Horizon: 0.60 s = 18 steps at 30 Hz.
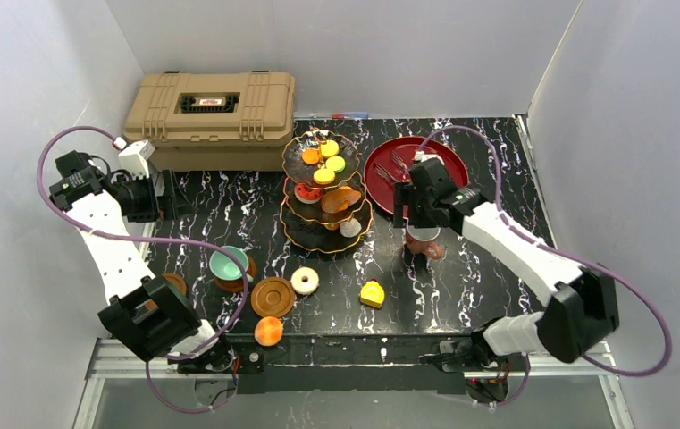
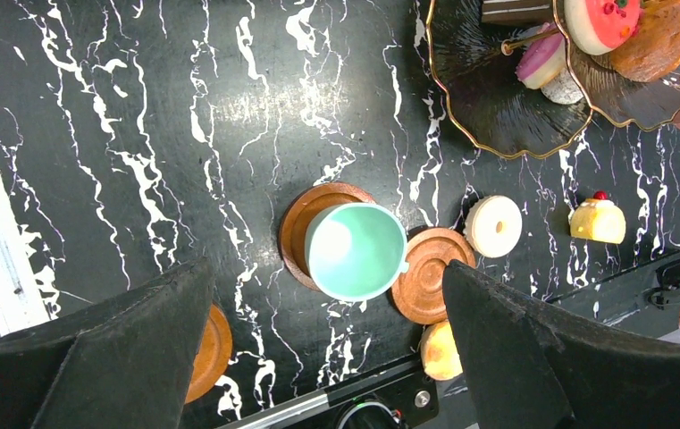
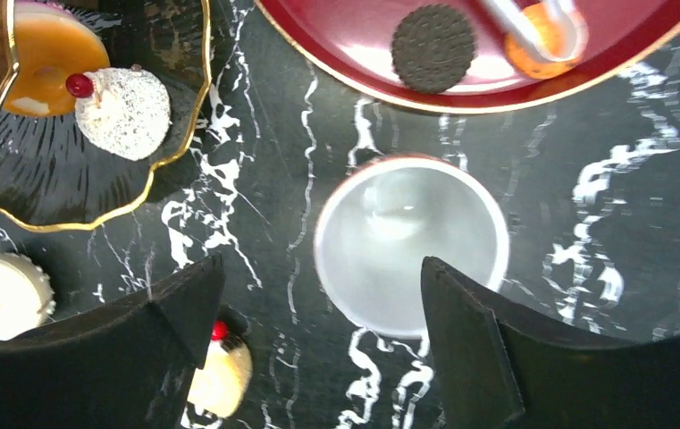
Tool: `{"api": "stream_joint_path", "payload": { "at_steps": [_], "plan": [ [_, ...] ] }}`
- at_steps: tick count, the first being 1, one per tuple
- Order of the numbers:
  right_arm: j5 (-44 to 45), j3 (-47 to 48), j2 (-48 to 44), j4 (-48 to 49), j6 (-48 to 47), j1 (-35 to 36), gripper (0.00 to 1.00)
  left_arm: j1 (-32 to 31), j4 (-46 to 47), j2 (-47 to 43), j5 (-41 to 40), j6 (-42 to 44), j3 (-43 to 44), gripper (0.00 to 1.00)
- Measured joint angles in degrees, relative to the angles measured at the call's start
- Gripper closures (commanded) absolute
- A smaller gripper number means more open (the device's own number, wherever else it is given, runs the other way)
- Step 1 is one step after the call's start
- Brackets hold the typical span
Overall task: Serve the afternoon tea
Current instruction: Move the cup to the center of the board, then pick up the cup at the center of the board.
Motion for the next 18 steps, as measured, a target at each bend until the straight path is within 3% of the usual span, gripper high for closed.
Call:
{"api": "stream_joint_path", "payload": {
  "at_steps": [5,9,12,18],
  "plan": [
    [3.04,-1.03,-10.23,-1.27,-5.79,-2.1,0.02,0.0,-0.02,-0.17,0.2,0.0,-0.17,0.02],
    [-0.72,-5.84,-16.39,0.39,-9.77,-9.77,0.02,0.0,-0.02,-0.17,0.59,-0.02,-0.17,0.02],
    [-6.12,-9.75,-15.41,1.44,-11.93,-15.02,0.02,0.0,0.0,-0.17,0.66,-0.02,-0.17,0.02],
    [-16.87,-15.13,-12.9,3.69,-14.36,-15.93,0.02,0.0,0.0,-0.57,0.5,0.22,-0.17,0.02]
  ]
}}
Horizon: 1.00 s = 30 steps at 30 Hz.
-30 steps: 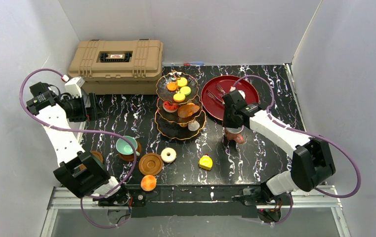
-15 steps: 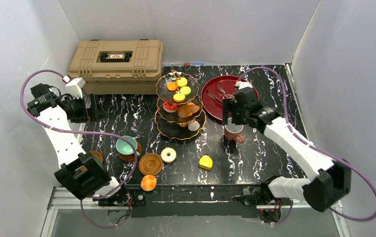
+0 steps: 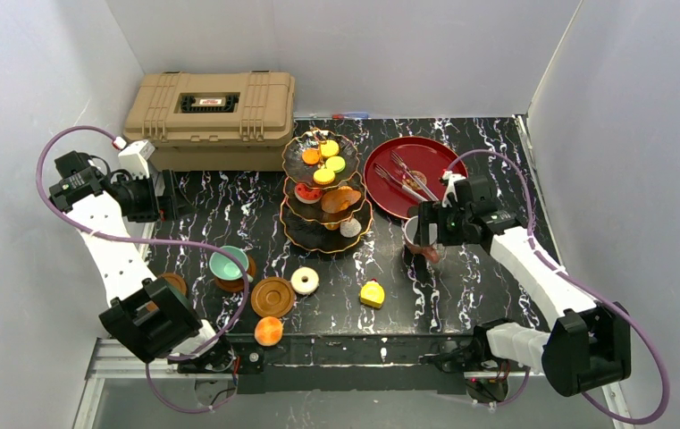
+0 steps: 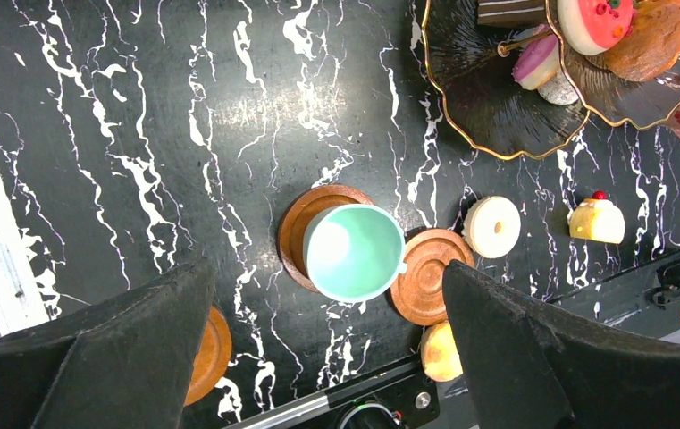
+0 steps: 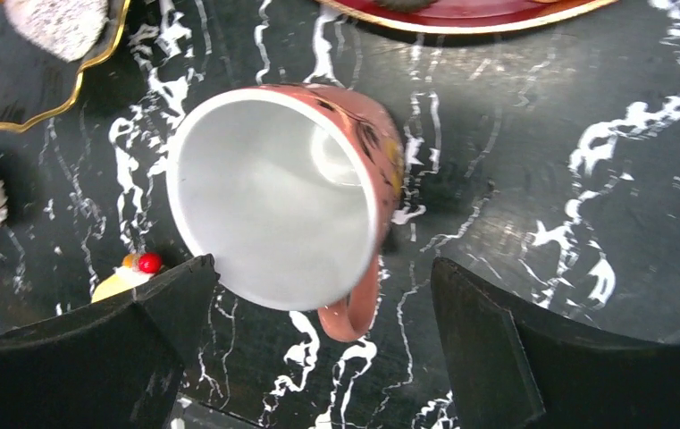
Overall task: Serve the afternoon tea
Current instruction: Pick up the cup at the center of the board.
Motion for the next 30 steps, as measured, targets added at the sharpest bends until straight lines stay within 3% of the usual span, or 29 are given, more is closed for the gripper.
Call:
{"api": "stream_joint_path", "payload": {
  "at_steps": [8,20,30],
  "plan": [
    [-6.56,-2.78,-0.02,2.4,-0.39,0.0,0.02,0.0,0.0,-0.13,-0.07,-0.02,0.0,0.02],
    [-3.3,2.8,-0.63,1.7,0.26,-0.04,0.02,0.0,0.0,-0.13,-0.11,-0.02,0.0,0.02],
    [0.04,0.98,-5.99,-2.47,4.13,-0.02,0.03,0.0,0.0,-0.13,-0.33,0.0,0.0,0.02]
  ]
}}
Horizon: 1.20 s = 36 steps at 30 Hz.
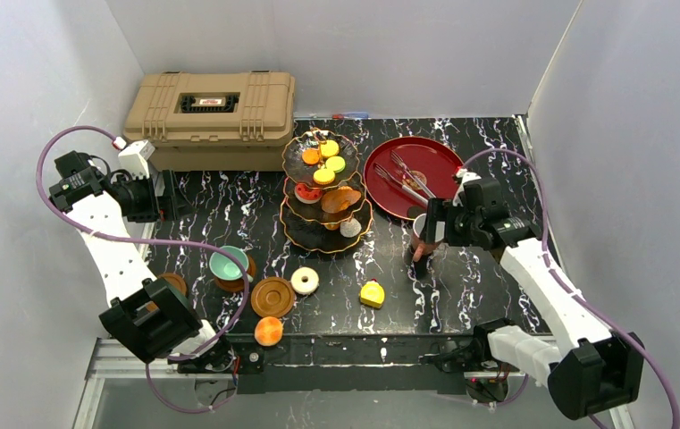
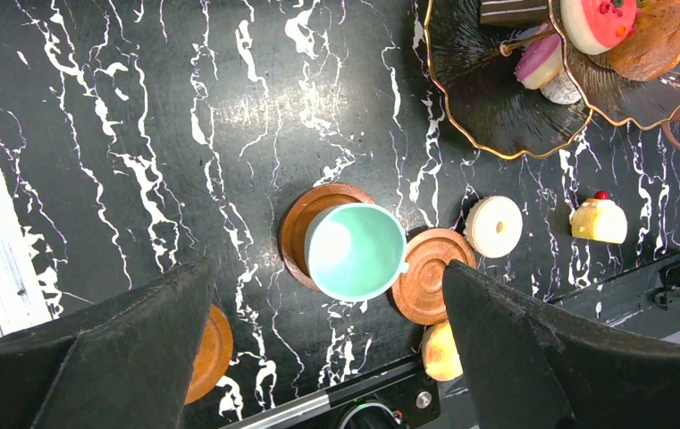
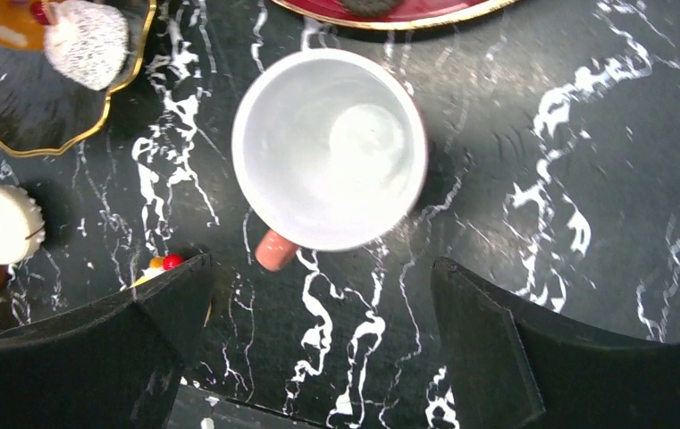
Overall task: Serve the afternoon tea
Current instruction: Pick up the cup at the center of the board.
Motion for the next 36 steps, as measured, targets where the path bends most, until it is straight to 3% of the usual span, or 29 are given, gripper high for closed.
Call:
{"api": "stream_joint_path", "payload": {
  "at_steps": [9,19,25,31,36],
  "plan": [
    [11.54,-0.7,-7.39,-7.74,10.62,5.86,0.08,0.0,0.0,0.0,-0.15,0.0,0.0,0.02],
    [28.92,0.15,0.83,-9.86,26.82,26.88,0.22,0.0,0.0,0.0,-0.17,-0.02,0.0,0.02],
    [36.61,0.11,6.08,-7.13,29.77,27.58,0.27,0.0,0.0,0.0,-0.17,-0.02,0.0,0.02],
    [39.82,-1.33,9.22,-1.36,30.1,27.61,0.46,0.0,0.0,-0.2,-0.37,-0.02,0.0,0.02],
    [41.53,-2.23,12.63,0.37,31.41,27.93,0.51,0.0,0.0,-0.44,-0.66,0.0,0.04,0.02]
  ]
}}
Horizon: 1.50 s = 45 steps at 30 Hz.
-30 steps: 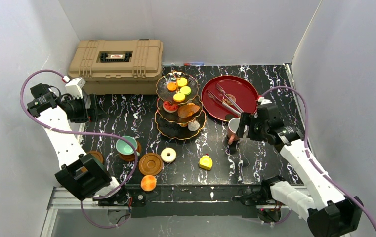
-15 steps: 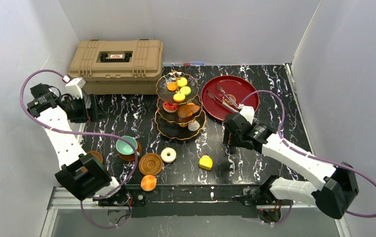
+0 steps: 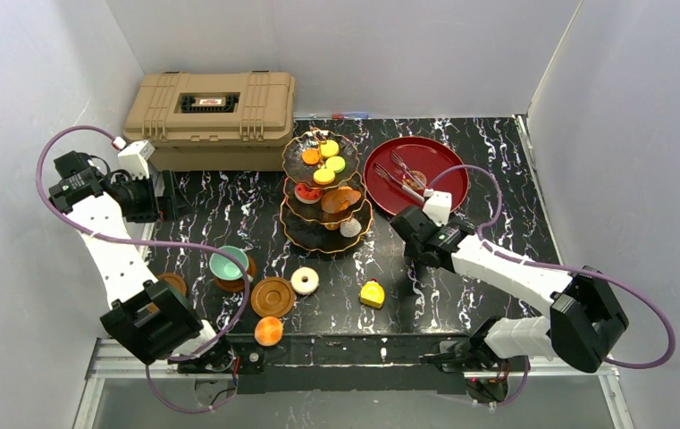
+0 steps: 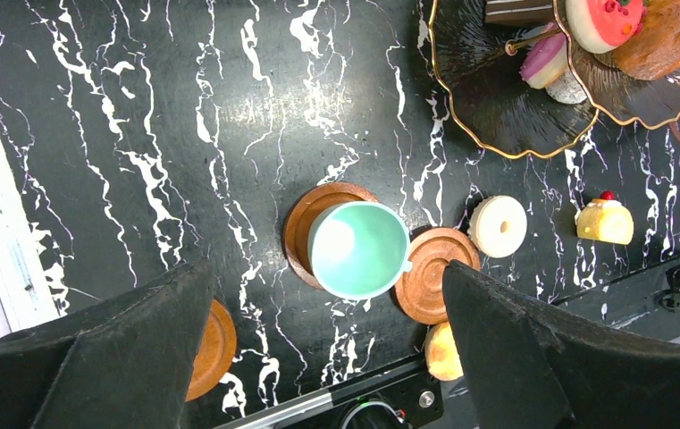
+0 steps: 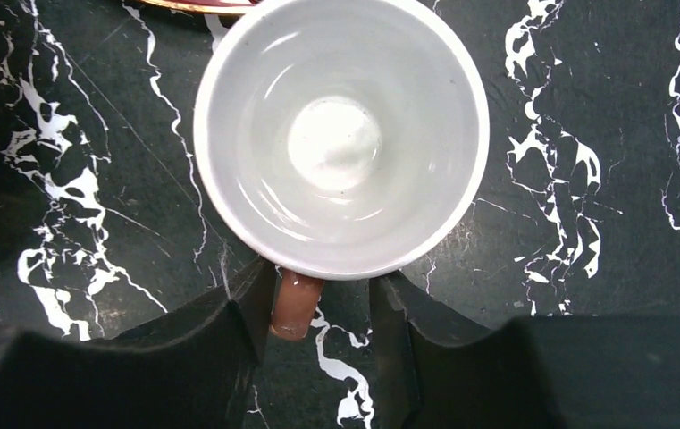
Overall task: Serve the afternoon tea
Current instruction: Pick up the cup at the center of the board, then place the cup on the coaster.
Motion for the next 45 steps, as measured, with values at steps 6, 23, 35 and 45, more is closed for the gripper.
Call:
{"api": "stream_joint_path", "payload": {
  "at_steps": [6,23,35,45],
  "plan": [
    [2.38,-1.57,-0.42,0.37,-0.09,0.57,0.99,0.0,-0.04,-0.2,-0.17,0.02,0.11,0.02],
    [5.07,5.2,-9.49,-6.99,-8.94,22.6,0.99,0.0,-0.28,-0.2,0.0,-0.02,1.31,0.02],
    [2.89,24.15,12.11,4.87,-21.35,43.63,0.99,0.02,-0.48,1.11,0.52,-3.91,1.92,0.02],
    [-6.64,32.7,28.83,14.93,-31.36,43.63,0.99,0.92,0.02,1.92,0.46,-7.37,2.64,0.02]
  ]
}}
